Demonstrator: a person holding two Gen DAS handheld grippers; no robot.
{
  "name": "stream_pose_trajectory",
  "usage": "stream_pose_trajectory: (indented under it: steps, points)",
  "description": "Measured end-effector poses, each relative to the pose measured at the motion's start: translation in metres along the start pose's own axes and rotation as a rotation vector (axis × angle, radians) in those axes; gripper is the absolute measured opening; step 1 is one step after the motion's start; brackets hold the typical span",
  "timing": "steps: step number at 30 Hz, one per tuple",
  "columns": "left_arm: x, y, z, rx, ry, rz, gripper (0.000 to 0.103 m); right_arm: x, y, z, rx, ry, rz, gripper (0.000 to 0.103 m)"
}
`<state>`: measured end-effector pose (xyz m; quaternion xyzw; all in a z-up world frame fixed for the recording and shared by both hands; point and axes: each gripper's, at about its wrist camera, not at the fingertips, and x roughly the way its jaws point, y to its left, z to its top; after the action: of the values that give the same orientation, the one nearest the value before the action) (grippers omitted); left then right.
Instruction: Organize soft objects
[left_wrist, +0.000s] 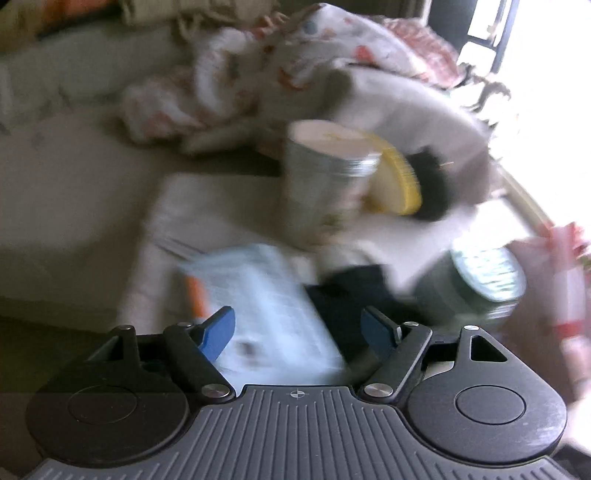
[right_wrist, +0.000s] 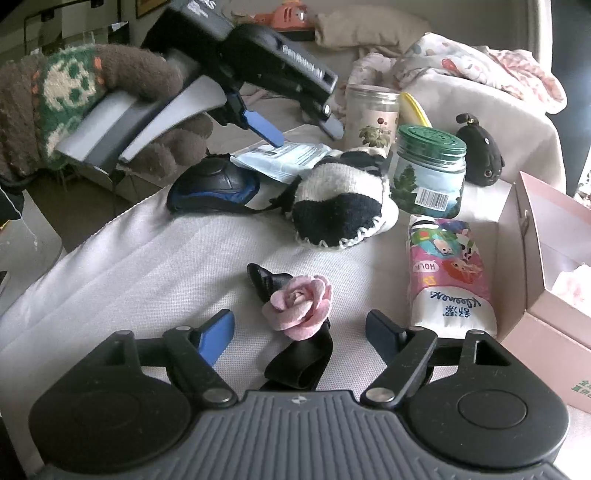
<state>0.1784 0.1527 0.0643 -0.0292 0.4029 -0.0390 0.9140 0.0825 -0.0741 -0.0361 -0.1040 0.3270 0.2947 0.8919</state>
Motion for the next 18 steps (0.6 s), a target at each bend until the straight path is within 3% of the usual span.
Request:
stream_pose_trajectory:
  steps: [2, 3, 5, 8, 18]
  points:
    - [0.008, 0.003, -0.002, 0.04, 0.01, 0.07, 0.079, 0.001, 0.0, 0.0, 0.001, 0.0, -0.004, 0.081]
    - [0.014, 0.005, -0.003, 0.035, 0.037, 0.069, 0.079, 0.0, 0.0, 0.0, 0.001, 0.001, -0.005, 0.081]
    - [0.024, 0.01, -0.004, -0.009, 0.076, 0.013, 0.09, 0.001, 0.0, 0.0, 0.002, 0.002, -0.006, 0.081]
    - [0.036, 0.014, -0.004, -0.051, 0.104, -0.024, 0.098, 0.001, 0.0, 0.001, 0.001, 0.002, -0.006, 0.082]
    - [0.043, 0.017, 0.0, -0.034, 0.07, -0.038, 0.1, 0.002, -0.001, 0.0, 0.003, 0.0, -0.007, 0.083]
